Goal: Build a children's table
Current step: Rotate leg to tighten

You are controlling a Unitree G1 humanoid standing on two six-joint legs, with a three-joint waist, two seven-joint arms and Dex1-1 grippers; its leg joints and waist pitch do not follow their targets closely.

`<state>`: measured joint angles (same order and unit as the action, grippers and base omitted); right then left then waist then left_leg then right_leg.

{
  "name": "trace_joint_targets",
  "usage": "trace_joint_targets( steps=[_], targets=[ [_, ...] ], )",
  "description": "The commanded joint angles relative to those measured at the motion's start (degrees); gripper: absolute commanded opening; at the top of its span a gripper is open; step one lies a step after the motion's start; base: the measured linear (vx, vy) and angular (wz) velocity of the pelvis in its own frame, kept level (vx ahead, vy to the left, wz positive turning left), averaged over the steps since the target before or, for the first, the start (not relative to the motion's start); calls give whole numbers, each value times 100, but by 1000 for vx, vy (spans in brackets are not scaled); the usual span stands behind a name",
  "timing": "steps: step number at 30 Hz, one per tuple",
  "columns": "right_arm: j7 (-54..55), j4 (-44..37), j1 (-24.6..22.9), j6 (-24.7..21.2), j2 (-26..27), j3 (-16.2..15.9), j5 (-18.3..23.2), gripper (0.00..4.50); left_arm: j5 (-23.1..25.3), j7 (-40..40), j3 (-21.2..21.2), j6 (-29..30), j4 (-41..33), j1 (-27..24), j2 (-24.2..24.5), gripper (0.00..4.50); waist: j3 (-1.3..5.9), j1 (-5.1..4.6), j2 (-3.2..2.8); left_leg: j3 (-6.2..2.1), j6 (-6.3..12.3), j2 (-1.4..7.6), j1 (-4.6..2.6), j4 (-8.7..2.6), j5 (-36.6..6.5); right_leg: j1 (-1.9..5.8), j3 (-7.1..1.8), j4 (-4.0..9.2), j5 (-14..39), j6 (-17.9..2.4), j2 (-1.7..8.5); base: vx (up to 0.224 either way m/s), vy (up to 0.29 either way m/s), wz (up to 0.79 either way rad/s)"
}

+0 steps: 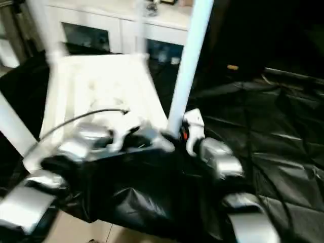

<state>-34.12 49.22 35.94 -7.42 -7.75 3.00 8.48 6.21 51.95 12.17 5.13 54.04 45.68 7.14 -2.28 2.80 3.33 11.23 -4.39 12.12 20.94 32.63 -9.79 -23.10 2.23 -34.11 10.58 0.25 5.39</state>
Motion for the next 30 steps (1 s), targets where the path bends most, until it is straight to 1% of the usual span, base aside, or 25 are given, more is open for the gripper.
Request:
trace_joint_targets(
  steps=[1,2,4,5,6,7,8,10,11,12,13,14,15,16,17,18,19,20,21,22,23,24,25,28,30],
  targets=[
    [-10,173,-47,-173,369,-224,-5,267,-83,-411,-45,47,53,105,-320,0,289,-1,-8,-56,-31,99,-86,-400,-1834,159,-147,499,2030,-957,241,0,0,0],
    [-208,140,-68,-79,481,-265,20,267,-71,-460,-37,32,43,96,-395,0,297,2,-16,-50,24,95,-70,-397,-1765,176,-145,489,1870,-979,230,0,0,0],
    [-334,128,-84,51,520,-357,-44,267,-79,-410,-9,11,-1,57,-452,0,300,11,-19,-45,68,102,-67,-394,-1677,179,-144,466,1640,-1036,225,0,0,0],
    [-334,128,-84,51,520,-357,-44,267,-79,-410,-9,11,-1,57,-452,0,304,9,-22,-46,81,101,-57,-398,-1634,193,-140,451,1535,-1067,222,0,0,0],
    [-345,193,-58,123,529,-368,-61,323,-80,-405,-1,14,-6,47,-474,0,301,9,-20,-42,88,101,-61,-398,-1638,191,-139,451,1525,-1077,221,0,0,0],
    [-380,234,-26,103,516,-340,-25,337,-82,-354,17,-4,-30,26,-474,0,294,7,-21,-41,100,100,-64,-397,-1681,186,-140,459,1576,-1090,225,0,0,0],
    [-423,275,12,94,497,-306,10,339,-97,-287,35,-24,-53,6,-463,0,292,7,-25,-43,97,102,-66,-402,-1714,184,-138,467,1647,-1079,226,0,0,0],
    [-615,255,37,130,396,-352,-30,346,-106,-118,68,-67,-113,-39,-404,0,290,5,-27,-51,95,106,-63,-408,-1778,186,-137,476,1749,-1055,233,0,0,0],
    [-930,124,-10,191,264,-487,-108,358,-120,120,101,-120,-176,-88,-321,0,292,5,-25,-52,87,109,-66,-407,-1793,182,-138,480,1762,-1051,234,0,0,0],
    [-984,100,-20,198,241,-509,-119,372,-121,159,106,-130,-186,-96,-307,0,298,9,-22,-51,111,111,-57,-402,-1739,196,-139,465,1654,-1076,232,0,0,0],
    [-1051,73,-31,207,218,-528,-123,381,-124,209,115,-154,-198,-106,-289,0,299,8,-24,-45,123,111,-57,-400,-1713,192,-142,460,1591,-1088,228,0,0,0],
    [-1477,-106,-105,232,84,-621,-102,381,-143,482,155,-235,-259,-153,-191,0,300,15,-21,-49,149,109,-55,-400,-1673,206,-136,455,1510,-1108,227,0,0,0],
    [-1582,-143,-122,239,56,-637,-87,381,-148,540,162,-244,-272,-162,-170,0,309,20,-14,-44,186,109,-50,-390,-1624,221,-136,446,1421,-1122,226,0,0,0],
    [-2291,-503,-274,159,-187,-782,53,381,-191,919,204,-304,-345,-202,-10,0,312,47,14,-32,298,111,-55,-374,-1481,239,-140,425,1185,-1168,225,0,0,0],
    [-2354,-537,-288,142,-210,-795,68,381,-195,955,208,-308,-350,-205,6,0,312,47,14,-32,298,111,-55,-374,-1481,239,-140,425,1185,-1168,225,0,0,0],
    [-2832,-792,-388,14,-394,-903,170,381,-236,1262,242,-386,-402,-232,127,0,316,58,2,-23,396,113,-48,-360,-1326,240,-147,397,939,-1249,226,0,0,0],
    [-3114,-923,-444,-53,-511,-974,203,381,-266,1472,262,-400,-439,-249,201,0,315,96,-3,-8,468,127,-47,-351,-1157,253,-136,363,701,-1346,211,0,0,0],
    [-3258,-984,-474,-73,-583,-1023,195,381,-277,1583,273,-413,-454,-255,249,0,321,120,-20,-6,470,143,-57,-349,-1103,257,-129,342,604,-1388,212,0,0,0],
    [-3297,-1001,-482,-78,-603,-1037,193,381,-280,1613,276,-416,-458,-257,262,0,322,121,-19,1,472,147,-49,-343,-1040,258,-125,322,508,-1430,204,0,0,0],
    [-3583,-1091,-531,-104,-745,-1118,167,381,-288,1846,297,-463,-477,-263,375,0,332,135,-27,7,469,156,-53,-334,-954,259,-120,286,317,-1507,203,0,0,0],
    [-3674,-1110,-543,-109,-788,-1139,157,381,-287,1929,305,-498,-479,-263,417,0,334,153,-34,13,482,150,-62,-325,-915,263,-115,274,200,-1568,199,0,0,0],
    [-3686,-1112,-545,-109,-794,-1141,155,381,-286,1940,306,-503,-479,-264,422,0,336,161,-32,21,492,152,-70,-320,-918,257,-117,272,162,-1588,198,0,0,0],
    [-3772,-1127,-550,-136,-835,-1152,145,350,-264,2010,309,-559,-461,-258,473,0,330,181,-27,23,488,151,-69,-322,-944,259,-119,269,172,-1600,203,0,0,0],
    [-4046,-1316,-621,-324,-958,-1223,193,350,-212,2349,341,-627,-417,-239,636,0,324,218,-32,25,423,155,-85,-333,-1033,256,-126,284,329,-1568,214,0,0,0],
    [-4092,-1380,-643,-388,-976,-1240,209,324,-222,2422,335,-624,-419,-230,660,0,320,228,-36,29,366,162,-92,-337,-1105,246,-129,290,411,-1565,223,0,0,0]
  ],
)
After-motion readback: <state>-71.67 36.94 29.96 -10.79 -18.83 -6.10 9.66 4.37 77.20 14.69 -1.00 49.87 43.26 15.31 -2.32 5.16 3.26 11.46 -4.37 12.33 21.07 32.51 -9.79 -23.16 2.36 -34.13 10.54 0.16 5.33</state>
